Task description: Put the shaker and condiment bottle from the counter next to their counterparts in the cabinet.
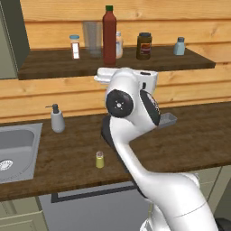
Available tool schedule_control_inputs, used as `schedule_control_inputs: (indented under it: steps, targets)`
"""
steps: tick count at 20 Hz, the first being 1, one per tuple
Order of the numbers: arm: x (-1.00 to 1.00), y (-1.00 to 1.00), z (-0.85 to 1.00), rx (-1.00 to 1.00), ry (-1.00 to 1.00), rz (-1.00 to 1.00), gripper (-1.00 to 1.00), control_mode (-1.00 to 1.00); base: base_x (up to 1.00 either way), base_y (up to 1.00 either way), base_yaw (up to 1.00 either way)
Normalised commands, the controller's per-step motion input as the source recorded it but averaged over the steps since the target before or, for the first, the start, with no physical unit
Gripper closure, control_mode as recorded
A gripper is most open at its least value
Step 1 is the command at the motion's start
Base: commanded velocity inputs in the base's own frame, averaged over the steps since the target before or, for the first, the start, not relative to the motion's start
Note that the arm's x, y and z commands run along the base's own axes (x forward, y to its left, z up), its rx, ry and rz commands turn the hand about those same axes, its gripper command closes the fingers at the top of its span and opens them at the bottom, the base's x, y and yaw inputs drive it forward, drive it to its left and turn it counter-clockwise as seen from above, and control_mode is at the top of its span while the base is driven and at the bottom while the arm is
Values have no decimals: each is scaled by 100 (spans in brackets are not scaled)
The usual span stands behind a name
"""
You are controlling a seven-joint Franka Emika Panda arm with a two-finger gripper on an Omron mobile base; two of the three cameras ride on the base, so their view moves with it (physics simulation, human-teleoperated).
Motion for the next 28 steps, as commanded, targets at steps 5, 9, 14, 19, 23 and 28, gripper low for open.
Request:
schedule_control_inputs:
  steps: [5,9,14,19,23,28]
  targets:
    - [-32,0,-70,-3,0,-8,-100,-100,0,0,0]
    - [-1,2,-59,0,0,-22,-100,-100,0,0,0]
    - [0,8,-80,0,0,-37,-100,-100,0,0,0]
    - [0,3,-76,0,0,-25,-100,-100,0,0,0]
    - [0,27,-50,0,2,-16,-100,-100,0,0,0]
    - [0,44,-50,0,9,-17,-100,-100,0,0,0]
